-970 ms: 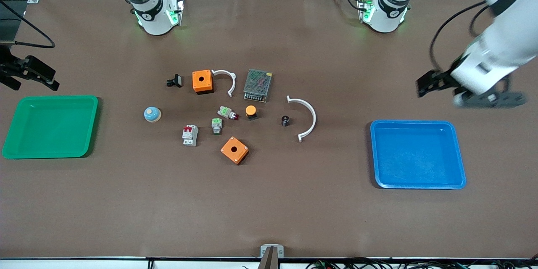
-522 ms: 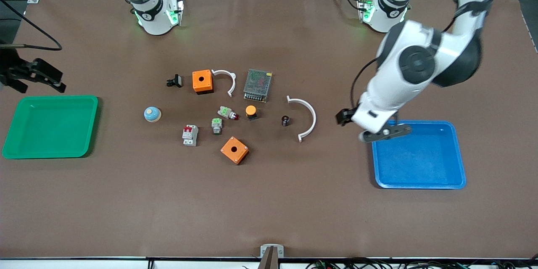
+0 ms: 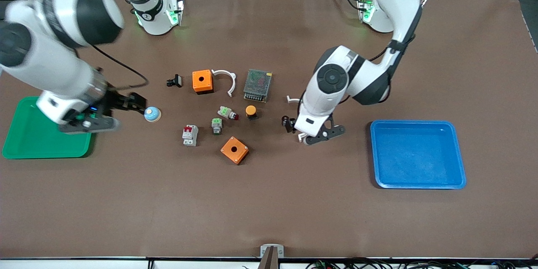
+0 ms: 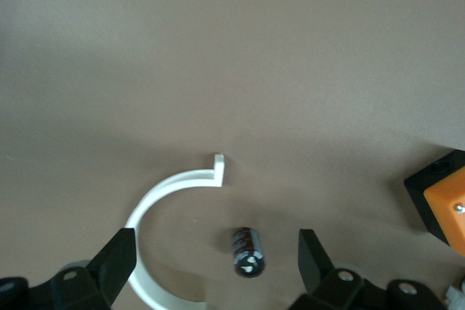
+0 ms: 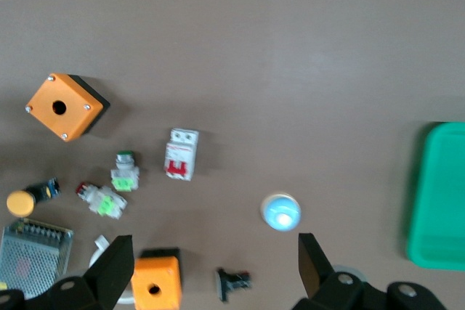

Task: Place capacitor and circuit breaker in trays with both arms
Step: 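Lower the left gripper over the capacitor while the right gripper reaches the breaker, then close the left gripper on the capacitor while the right gripper grasps the breaker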

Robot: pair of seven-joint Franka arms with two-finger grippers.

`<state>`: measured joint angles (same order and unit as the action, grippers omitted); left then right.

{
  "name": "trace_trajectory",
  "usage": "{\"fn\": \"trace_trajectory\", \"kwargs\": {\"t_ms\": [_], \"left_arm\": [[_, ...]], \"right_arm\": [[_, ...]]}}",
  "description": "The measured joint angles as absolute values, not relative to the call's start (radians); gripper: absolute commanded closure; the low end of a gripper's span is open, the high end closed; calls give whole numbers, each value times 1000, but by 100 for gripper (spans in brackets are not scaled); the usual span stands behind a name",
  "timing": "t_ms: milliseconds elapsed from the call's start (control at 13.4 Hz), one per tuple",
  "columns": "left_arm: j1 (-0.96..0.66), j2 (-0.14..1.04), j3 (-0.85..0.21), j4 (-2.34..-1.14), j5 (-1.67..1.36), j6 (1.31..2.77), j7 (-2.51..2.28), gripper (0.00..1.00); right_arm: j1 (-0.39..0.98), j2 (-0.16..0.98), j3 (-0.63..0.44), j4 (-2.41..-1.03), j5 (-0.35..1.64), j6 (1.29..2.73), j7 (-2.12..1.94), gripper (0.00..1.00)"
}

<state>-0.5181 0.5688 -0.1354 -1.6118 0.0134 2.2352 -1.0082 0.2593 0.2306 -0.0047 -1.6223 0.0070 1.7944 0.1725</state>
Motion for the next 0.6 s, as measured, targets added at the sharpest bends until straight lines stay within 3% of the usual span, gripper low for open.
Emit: {"fn": "trace_trajectory", "kwargs": {"t_ms": [448, 597], "left_arm": [[-591, 670, -133, -1610, 22, 2295, -1157, 25], [-593, 688, -133, -1610, 22, 2295, -1157, 26]], "right_arm": [[350, 433, -4, -1661, 7, 2012, 282, 0], [351, 455, -8, -1703, 7, 2090, 287, 0]]}}
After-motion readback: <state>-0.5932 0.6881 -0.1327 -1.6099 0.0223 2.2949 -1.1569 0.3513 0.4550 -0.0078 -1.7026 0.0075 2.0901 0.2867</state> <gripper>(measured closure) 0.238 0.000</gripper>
